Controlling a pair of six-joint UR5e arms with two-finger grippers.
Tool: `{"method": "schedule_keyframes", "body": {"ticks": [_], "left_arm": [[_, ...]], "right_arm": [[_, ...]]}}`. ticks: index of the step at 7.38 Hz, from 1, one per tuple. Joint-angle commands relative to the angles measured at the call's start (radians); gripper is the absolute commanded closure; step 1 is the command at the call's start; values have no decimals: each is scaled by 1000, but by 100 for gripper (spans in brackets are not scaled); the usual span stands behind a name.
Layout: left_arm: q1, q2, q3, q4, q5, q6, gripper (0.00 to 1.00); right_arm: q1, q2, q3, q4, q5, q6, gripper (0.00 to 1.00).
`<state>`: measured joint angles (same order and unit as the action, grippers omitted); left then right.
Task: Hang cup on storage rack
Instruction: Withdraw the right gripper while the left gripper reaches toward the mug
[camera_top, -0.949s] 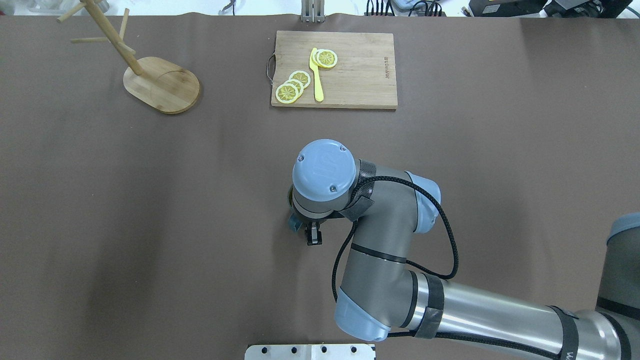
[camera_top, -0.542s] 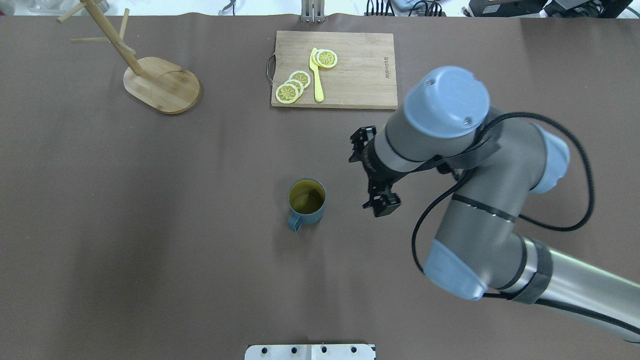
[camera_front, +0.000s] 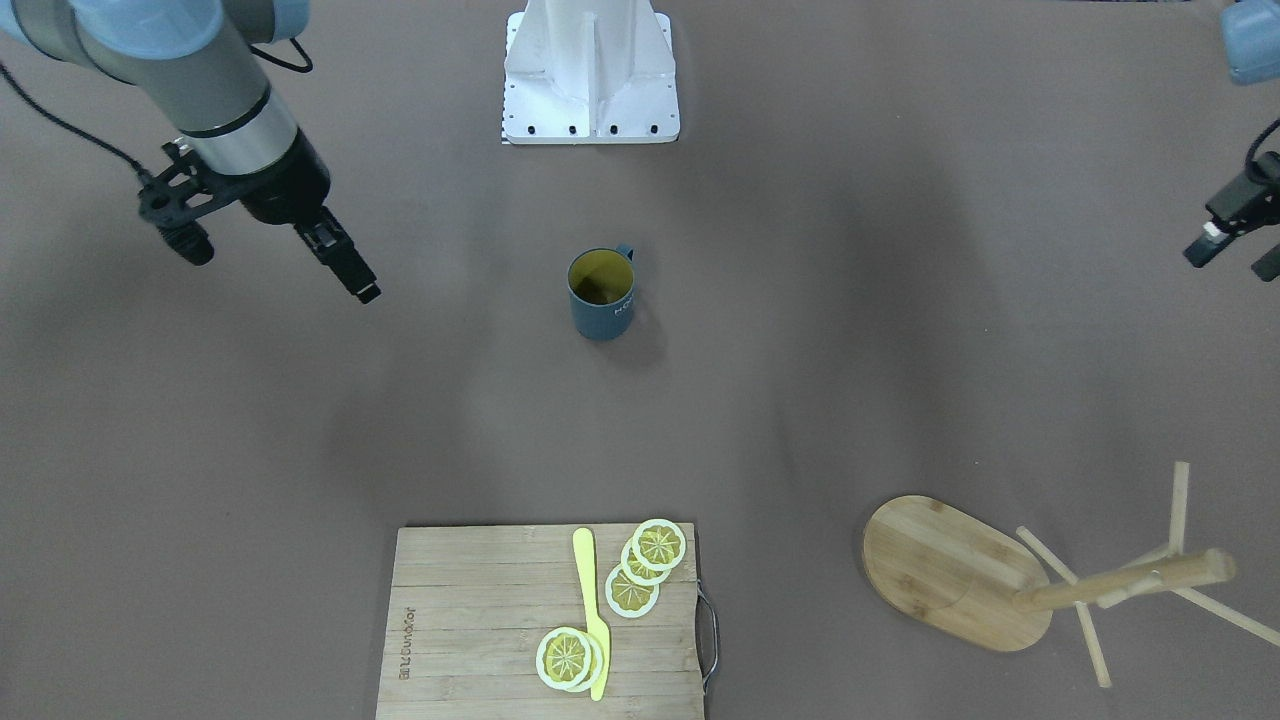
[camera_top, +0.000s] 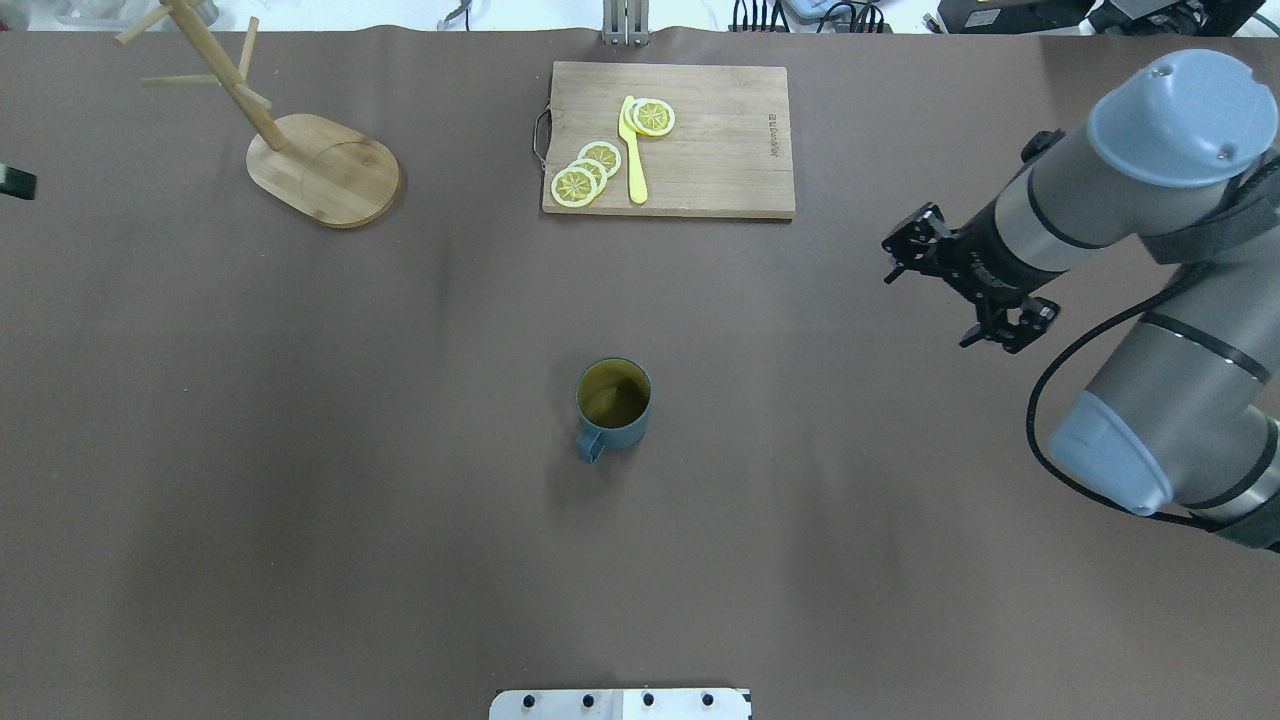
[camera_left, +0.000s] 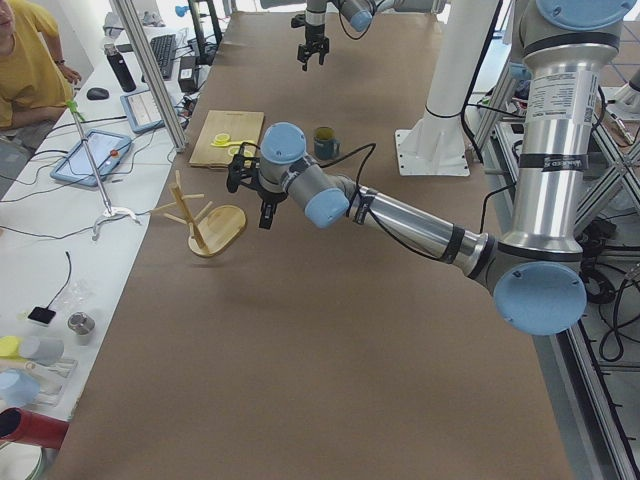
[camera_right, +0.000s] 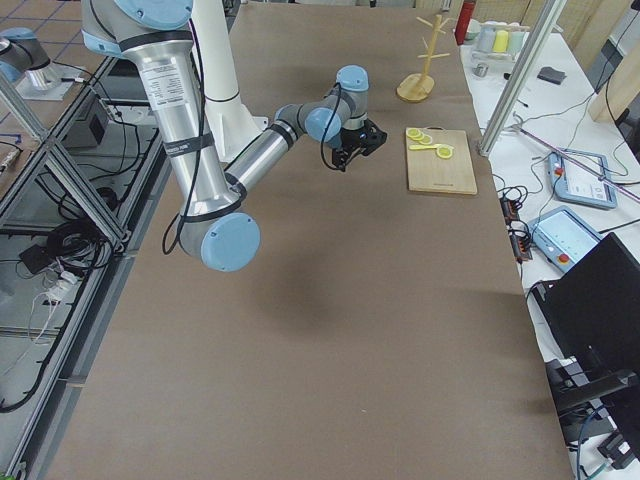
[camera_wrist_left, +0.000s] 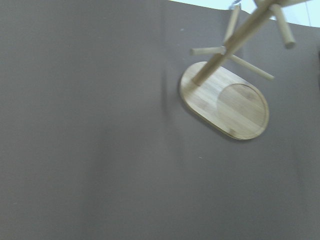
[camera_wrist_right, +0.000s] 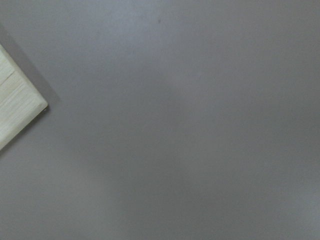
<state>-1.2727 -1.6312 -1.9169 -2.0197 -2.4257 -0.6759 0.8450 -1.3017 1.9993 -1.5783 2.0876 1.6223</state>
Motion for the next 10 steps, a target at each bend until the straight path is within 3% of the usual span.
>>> {"method": "schedule_keyframes", "body": {"ticks": [1,3,4,5,6,8,10], "left_arm": [[231,-39,-100,-33,138,1,6],[434,-45,-177,-33,305,-20,2],[520,-64,-174,-31,400,-28,3],[589,-79,-168,-28,466,-30,11],[652,-91,-150,-28,503,-31,10],[746,-261,-59,-4,560,-133,16],[849,-378,-56,149,698,-149,16]], "right_arm": [[87,-117,-34,6,-1,-436,0],[147,-142,-95,6,0,-661,0],[184,-148,-120,6,2,-761,0],[210,-155,-141,6,12,-848,0],[244,-159,-160,6,44,-898,0],[313,-168,-229,6,48,-1071,0],[371,-168,-281,6,109,-1192,0]]}}
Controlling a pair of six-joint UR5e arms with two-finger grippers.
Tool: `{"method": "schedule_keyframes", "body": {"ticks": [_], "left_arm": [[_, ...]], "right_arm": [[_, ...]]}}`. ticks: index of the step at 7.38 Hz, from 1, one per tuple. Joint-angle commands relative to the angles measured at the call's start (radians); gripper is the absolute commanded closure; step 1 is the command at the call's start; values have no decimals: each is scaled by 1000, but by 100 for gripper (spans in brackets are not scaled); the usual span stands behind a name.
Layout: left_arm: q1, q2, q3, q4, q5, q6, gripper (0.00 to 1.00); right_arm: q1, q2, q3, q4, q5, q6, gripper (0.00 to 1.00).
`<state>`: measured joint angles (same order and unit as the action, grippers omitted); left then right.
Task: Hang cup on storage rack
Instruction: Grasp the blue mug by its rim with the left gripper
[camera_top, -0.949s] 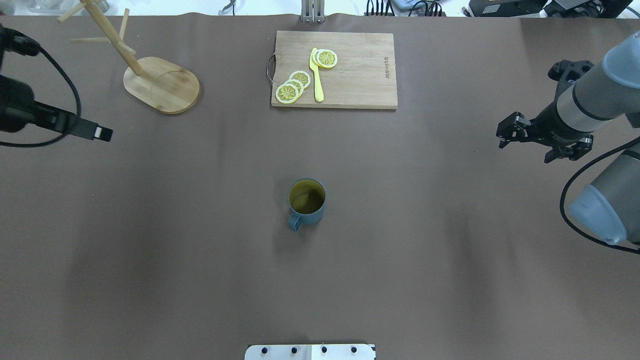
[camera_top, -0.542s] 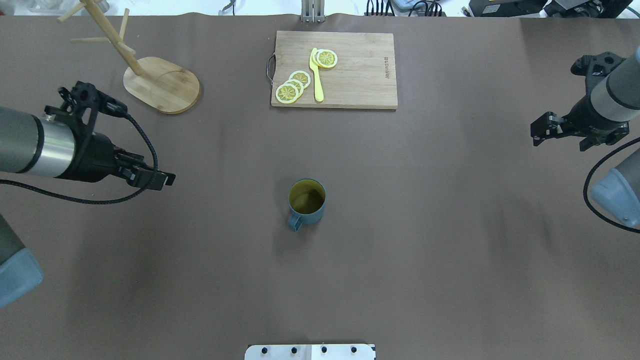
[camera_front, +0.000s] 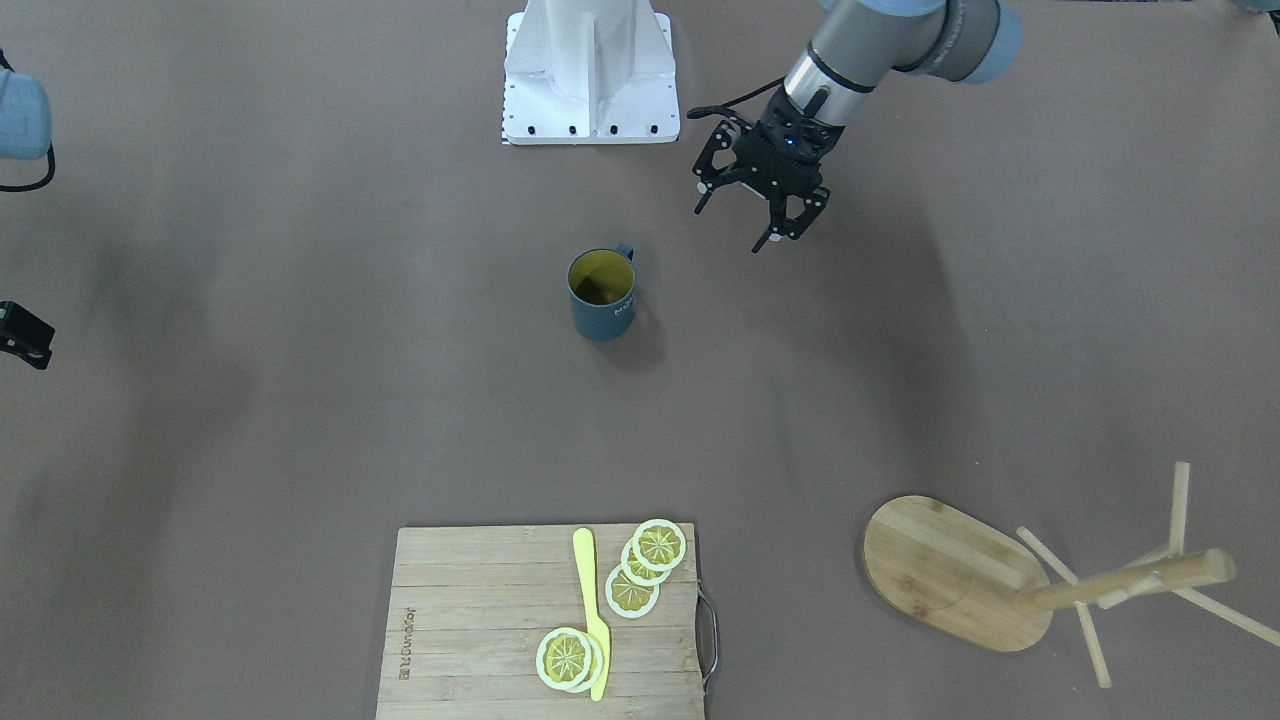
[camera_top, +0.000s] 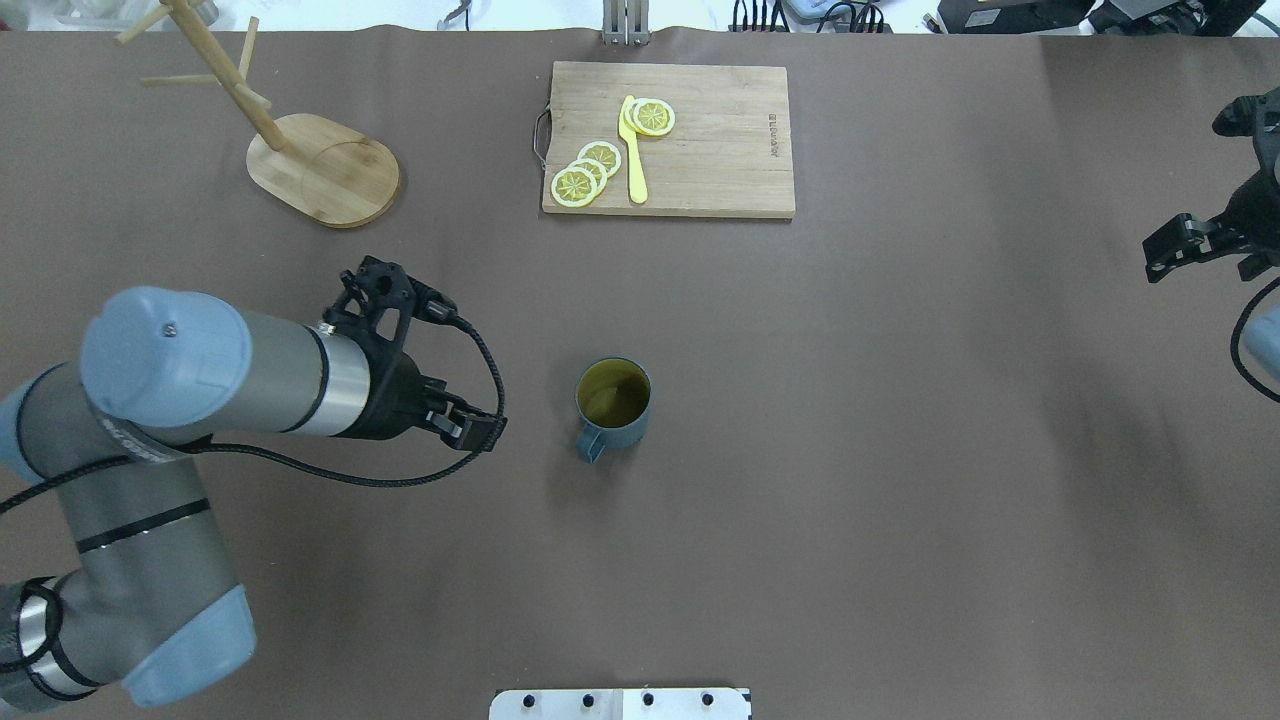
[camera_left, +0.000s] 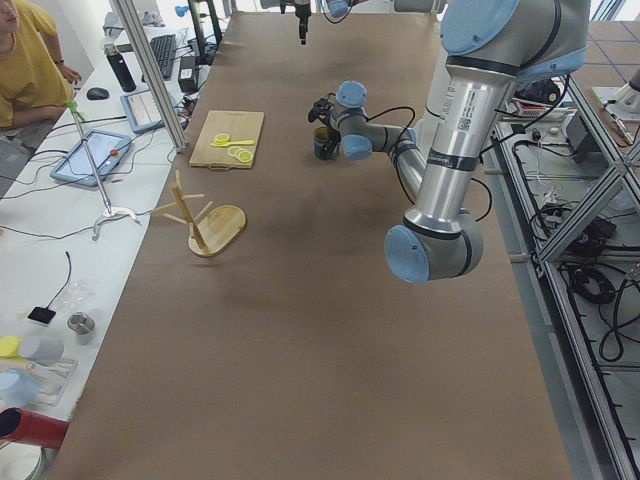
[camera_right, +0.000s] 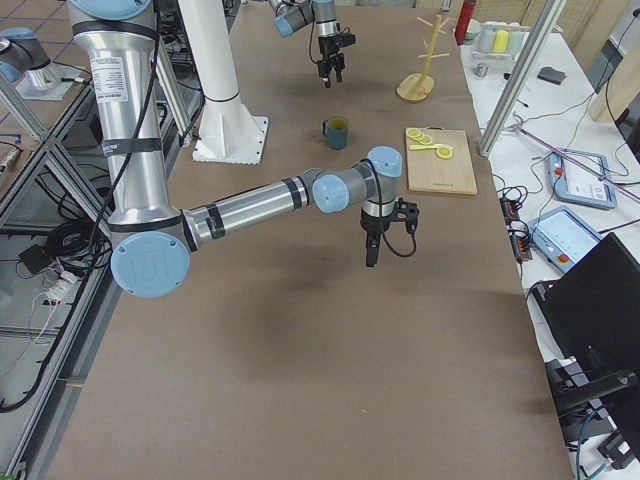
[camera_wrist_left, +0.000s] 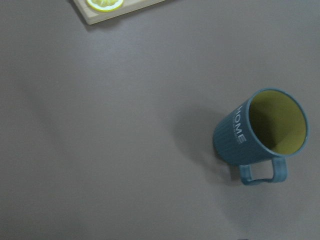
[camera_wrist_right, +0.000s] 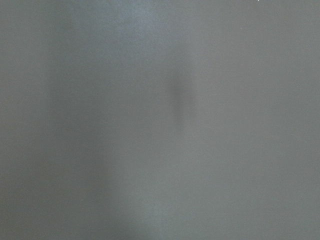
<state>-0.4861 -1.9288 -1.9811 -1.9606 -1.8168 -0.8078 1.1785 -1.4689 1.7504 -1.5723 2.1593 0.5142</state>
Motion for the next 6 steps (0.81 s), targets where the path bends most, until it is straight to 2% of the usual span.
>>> {"method": "schedule_keyframes", "body": {"ticks": [1,2,3,6], "left_arm": [[128,-134,14,167,173,-21,16],[174,-151,40,173,239,-31,16],[197,-177,72,174,266,-57,16],[198,-208,143,167,267,-51,18]], "right_arm": [[56,-4,-43,0,51,-107,0],[56,-13,-49,0,54,-117,0],[56,-13,-52,0,54,-121,0],[55,-21,-60,0,53,-123,0]]}}
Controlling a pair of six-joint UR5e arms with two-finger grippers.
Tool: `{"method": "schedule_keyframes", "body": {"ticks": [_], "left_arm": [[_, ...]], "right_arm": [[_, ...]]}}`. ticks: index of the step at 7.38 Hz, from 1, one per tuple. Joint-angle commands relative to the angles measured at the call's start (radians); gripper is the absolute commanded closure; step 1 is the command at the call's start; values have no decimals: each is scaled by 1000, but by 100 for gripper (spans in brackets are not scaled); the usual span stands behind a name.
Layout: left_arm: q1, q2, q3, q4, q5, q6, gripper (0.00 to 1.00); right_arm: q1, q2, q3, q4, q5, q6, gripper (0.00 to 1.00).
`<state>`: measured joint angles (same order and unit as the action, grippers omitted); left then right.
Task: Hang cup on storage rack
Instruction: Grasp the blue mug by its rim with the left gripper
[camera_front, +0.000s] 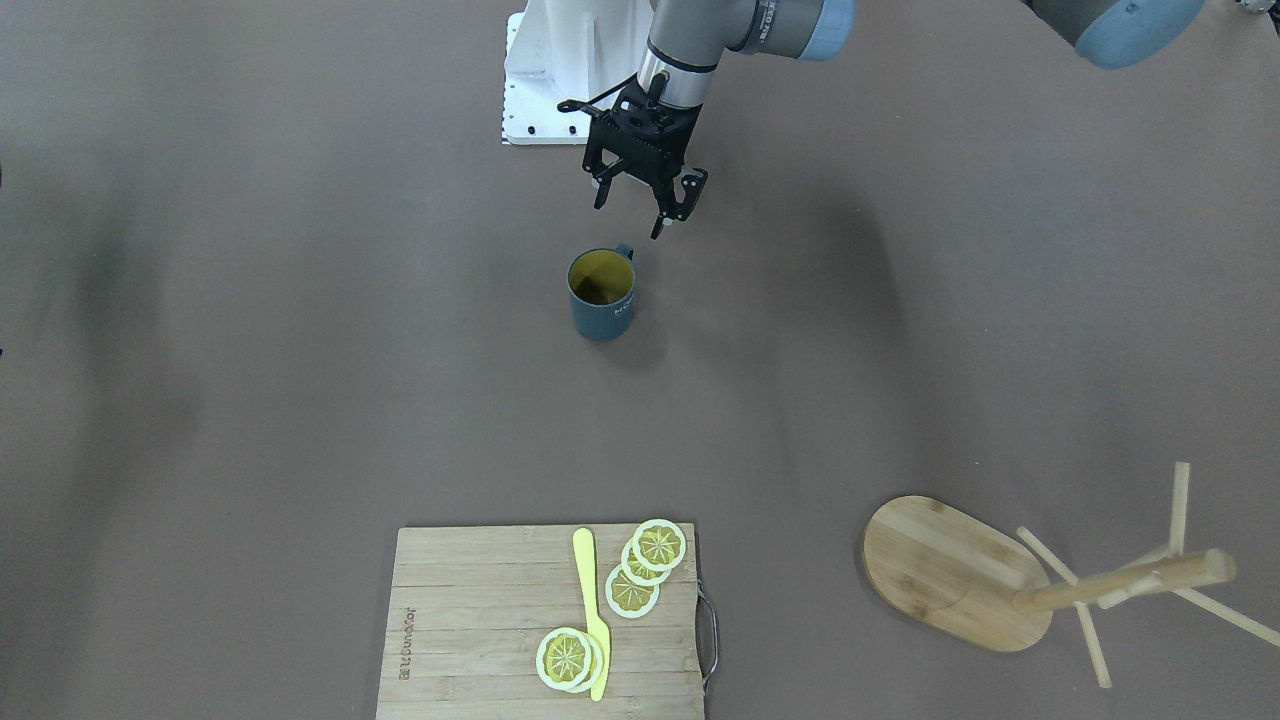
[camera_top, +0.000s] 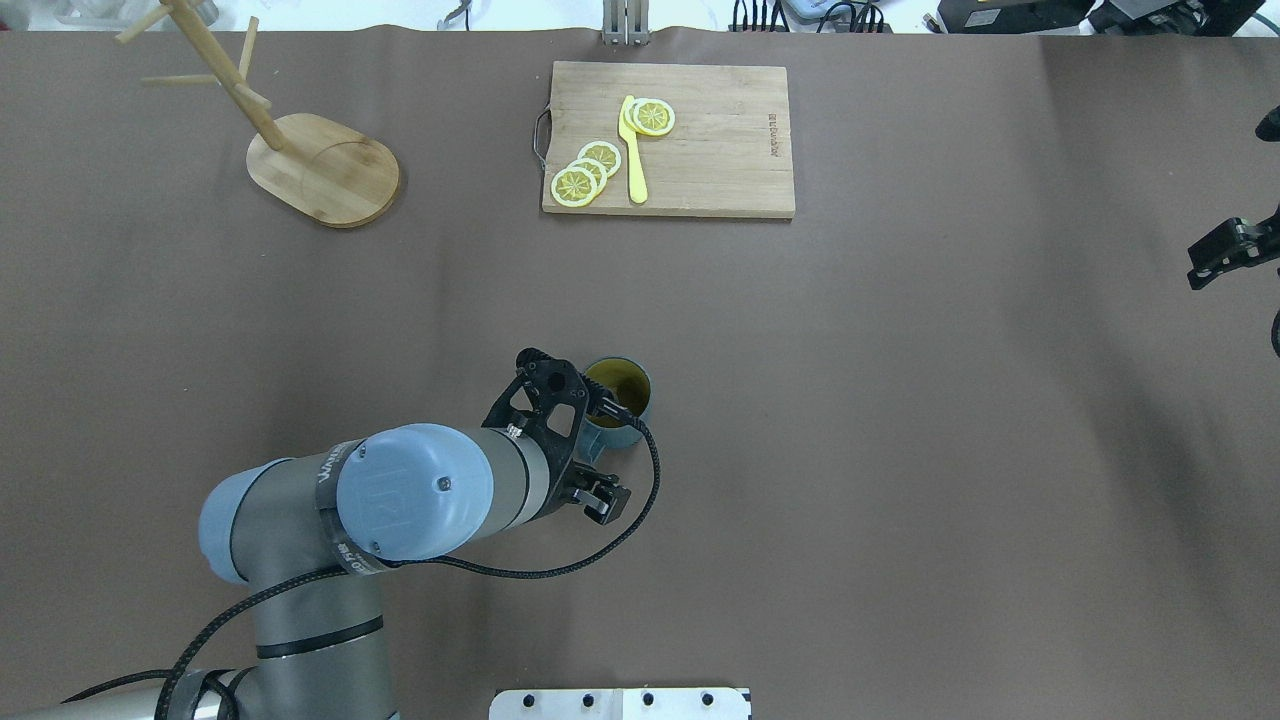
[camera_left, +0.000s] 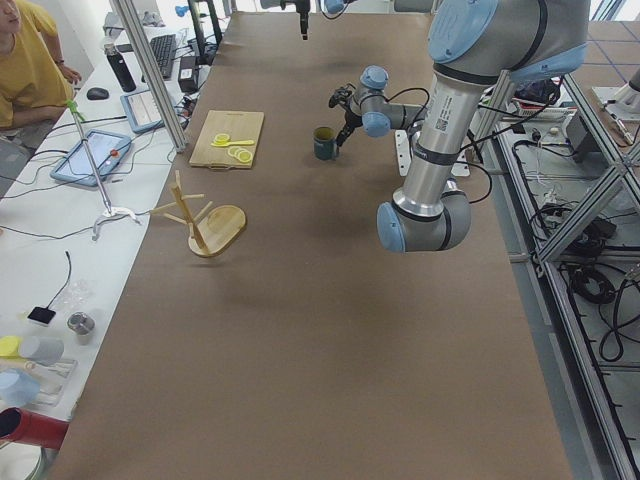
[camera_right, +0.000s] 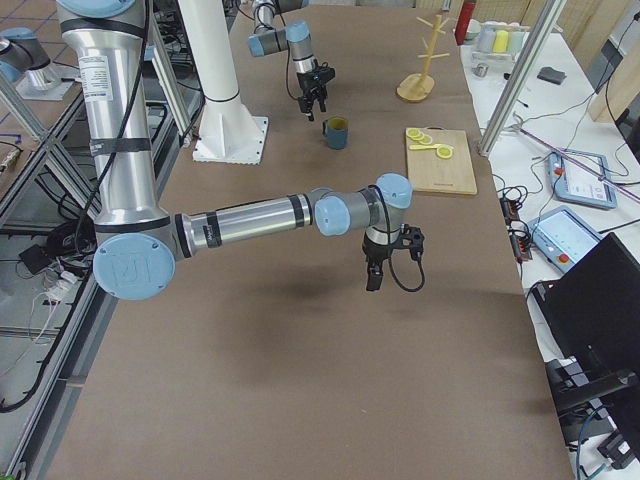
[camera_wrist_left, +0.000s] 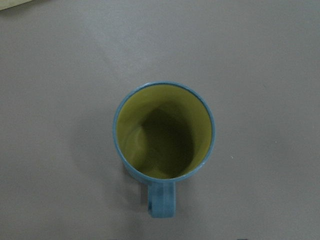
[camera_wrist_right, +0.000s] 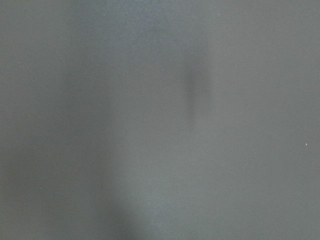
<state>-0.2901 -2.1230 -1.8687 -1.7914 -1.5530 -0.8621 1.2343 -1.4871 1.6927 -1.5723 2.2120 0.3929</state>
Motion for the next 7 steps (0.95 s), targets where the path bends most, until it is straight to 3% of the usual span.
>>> {"method": "schedule_keyframes", "body": {"ticks": [1,5,6,7], "left_arm": [[2,-18,49,-6,37,9,18],[2,-40,83,-6,44,14,24],[0,-43,83,-6,44,14,32],[-1,-43,83,-5,44,14,55]], "right_arm": [[-1,-2,-4,0,0,-2,0],[-1,-1,-14,0,0,-2,0],[-1,-1,-14,0,0,0,0],[-1,-1,-18,0,2,0,0]]}}
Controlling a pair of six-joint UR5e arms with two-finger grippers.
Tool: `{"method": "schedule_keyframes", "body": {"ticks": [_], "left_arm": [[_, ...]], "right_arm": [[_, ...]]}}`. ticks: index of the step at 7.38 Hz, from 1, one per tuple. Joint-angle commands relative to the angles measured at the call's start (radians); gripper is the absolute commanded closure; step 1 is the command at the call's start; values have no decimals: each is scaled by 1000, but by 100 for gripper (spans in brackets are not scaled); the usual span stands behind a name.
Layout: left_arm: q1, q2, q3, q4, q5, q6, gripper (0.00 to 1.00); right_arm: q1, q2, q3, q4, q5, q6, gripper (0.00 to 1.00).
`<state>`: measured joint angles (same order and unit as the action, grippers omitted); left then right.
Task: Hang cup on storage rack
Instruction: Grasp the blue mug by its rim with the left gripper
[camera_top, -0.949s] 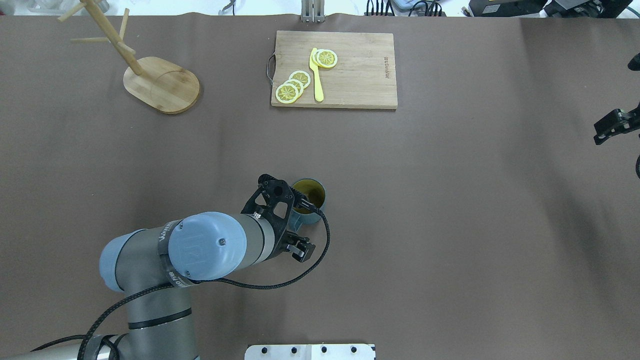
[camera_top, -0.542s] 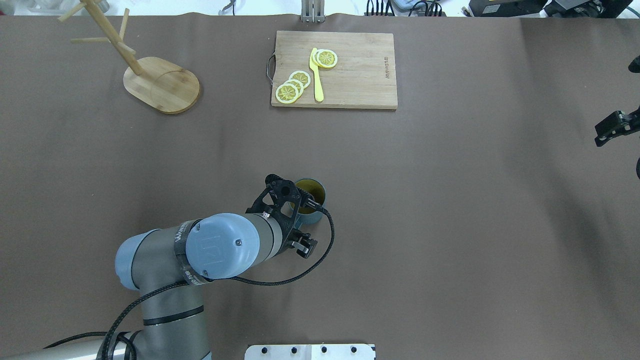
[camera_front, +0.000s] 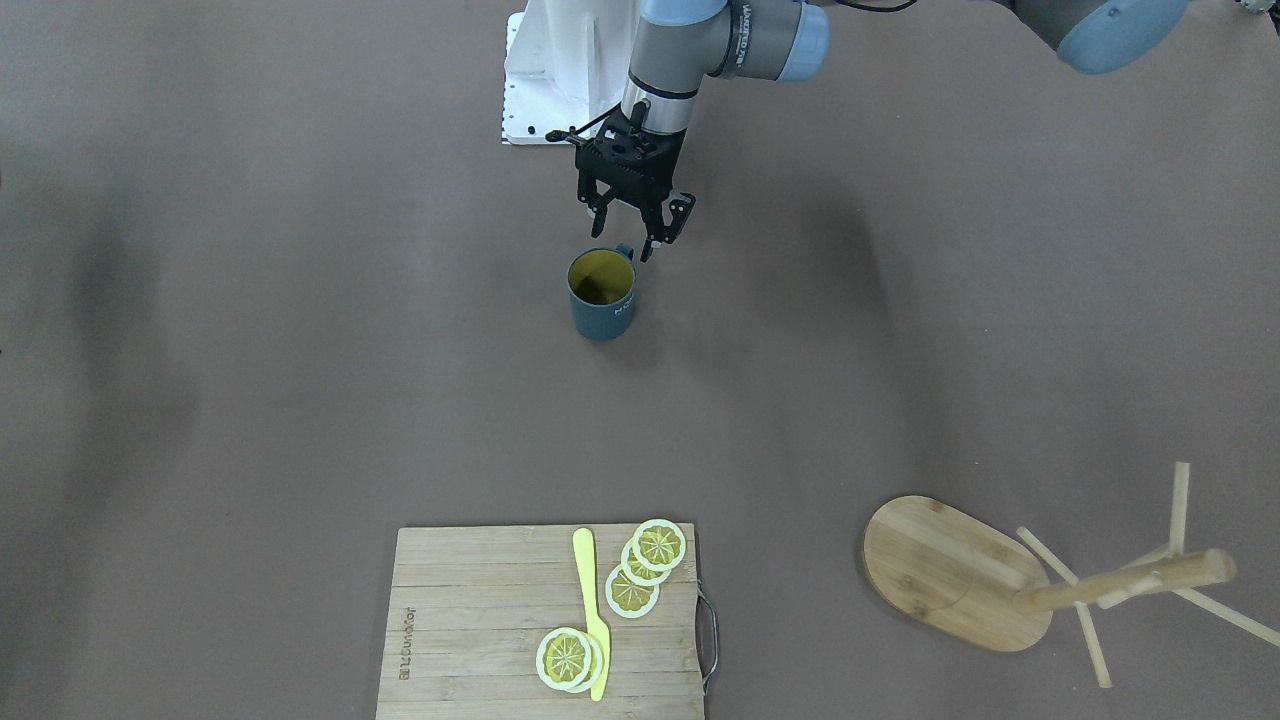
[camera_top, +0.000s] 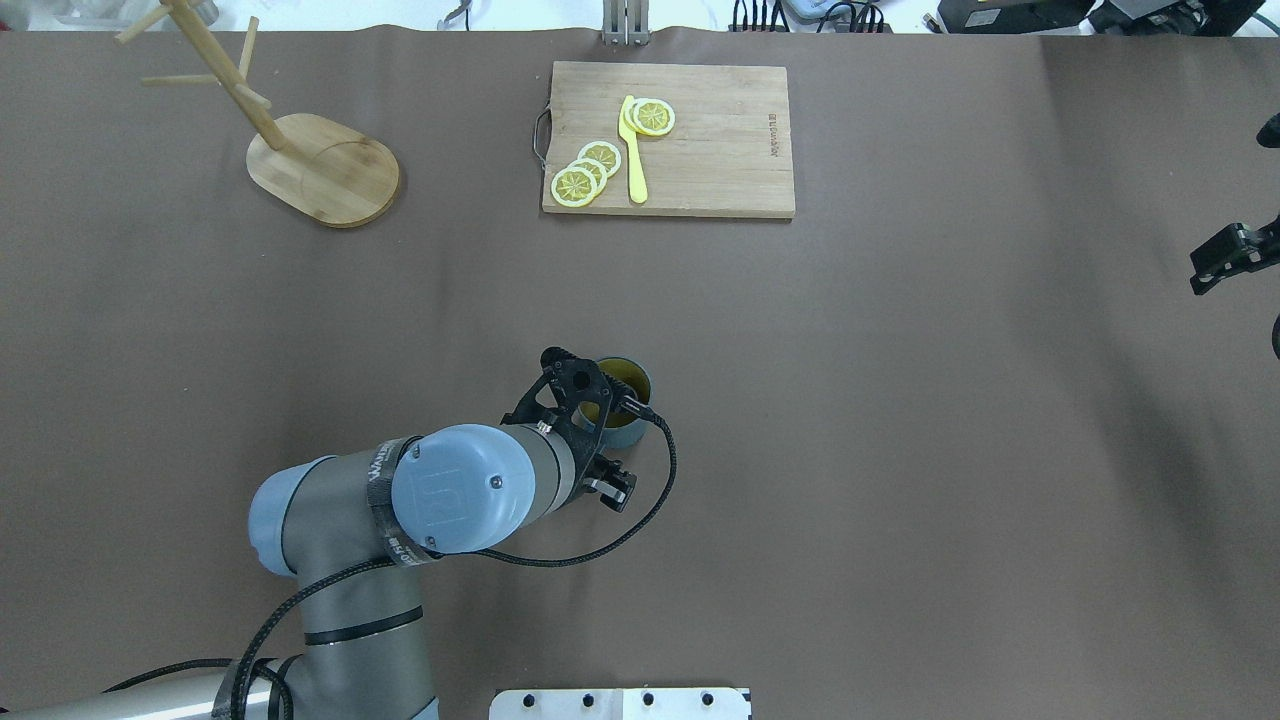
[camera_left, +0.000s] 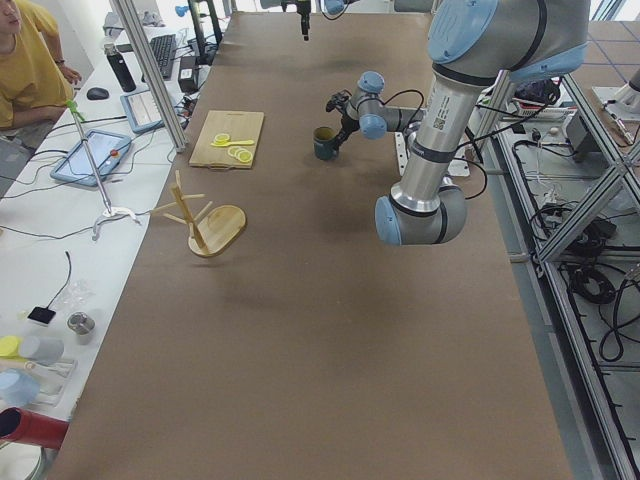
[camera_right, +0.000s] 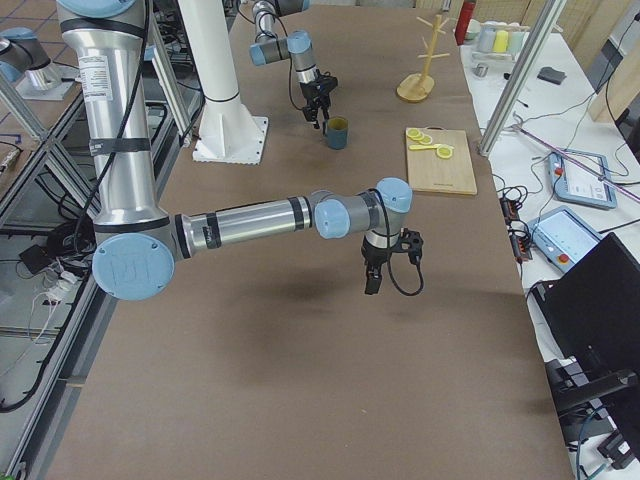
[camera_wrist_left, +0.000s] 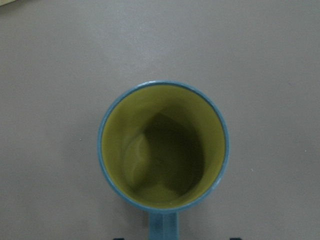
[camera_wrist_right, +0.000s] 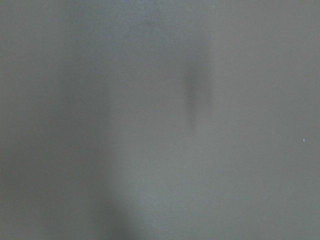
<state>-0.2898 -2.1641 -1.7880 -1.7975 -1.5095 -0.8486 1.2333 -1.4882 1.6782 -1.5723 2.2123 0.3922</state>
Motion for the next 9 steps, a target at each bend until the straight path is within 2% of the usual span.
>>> {"method": "schedule_keyframes", "body": {"ticks": [1,2,3,6,7,8,9], "left_arm": [[-2,-2,2,1,0,-1,76],[-3,-2,2,1,0,-1,97],[-9,-2,1,1,-1,-1,100],[-60,6,-33,0,-26,-3,100],[-133,18,-65,-2,-164,-3,100],[-238,38,-88,-2,-346,-4,100],[-334,56,-91,-8,-474,-18,100]], "right_arm": [[0,2,-3,0,1,1,0],[0,2,-3,0,1,1,0],[0,2,-3,2,1,1,0],[0,0,-3,2,0,1,0],[0,0,-5,2,0,-1,0],[0,0,-5,2,-3,-1,0],[0,0,-3,2,-3,-1,0]]}}
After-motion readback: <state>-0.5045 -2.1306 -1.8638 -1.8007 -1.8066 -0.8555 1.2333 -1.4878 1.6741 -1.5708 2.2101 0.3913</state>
